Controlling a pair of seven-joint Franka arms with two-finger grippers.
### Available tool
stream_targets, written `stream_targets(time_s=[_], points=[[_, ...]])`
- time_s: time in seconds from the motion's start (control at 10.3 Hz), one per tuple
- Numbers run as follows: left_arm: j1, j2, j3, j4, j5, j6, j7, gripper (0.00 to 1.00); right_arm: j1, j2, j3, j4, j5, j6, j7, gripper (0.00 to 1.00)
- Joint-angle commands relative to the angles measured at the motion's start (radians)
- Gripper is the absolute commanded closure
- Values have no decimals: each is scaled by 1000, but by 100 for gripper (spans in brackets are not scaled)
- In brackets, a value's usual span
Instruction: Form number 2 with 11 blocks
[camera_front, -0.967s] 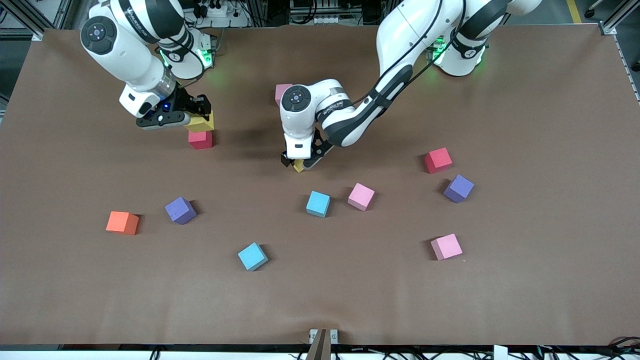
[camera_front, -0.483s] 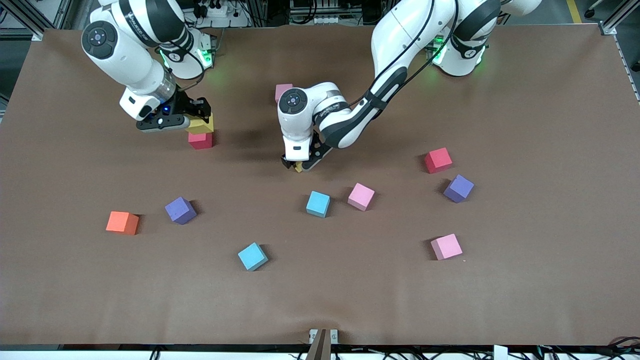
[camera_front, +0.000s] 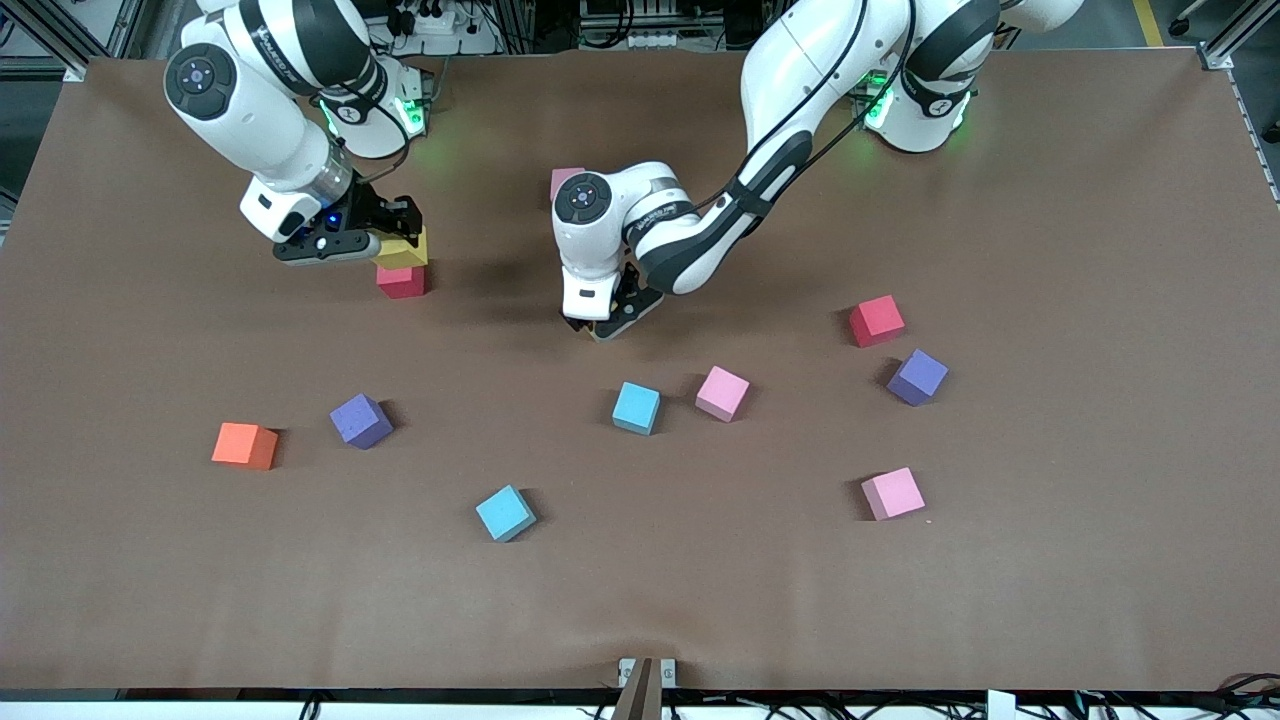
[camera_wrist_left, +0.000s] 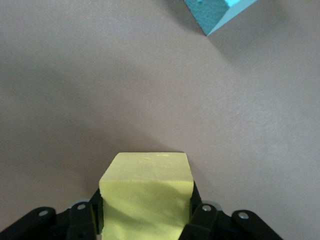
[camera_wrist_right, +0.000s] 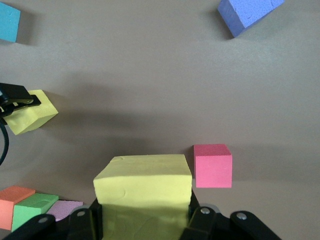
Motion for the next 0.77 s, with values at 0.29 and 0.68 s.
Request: stream_targets(time_s=[0.29, 0.68], points=[[15, -165, -86, -173, 23, -68, 204, 100, -10, 23, 0, 17, -10, 17, -2, 64], [102, -259, -156, -372, 23, 69, 348, 100, -10, 30, -7, 23, -10, 18, -2, 64]])
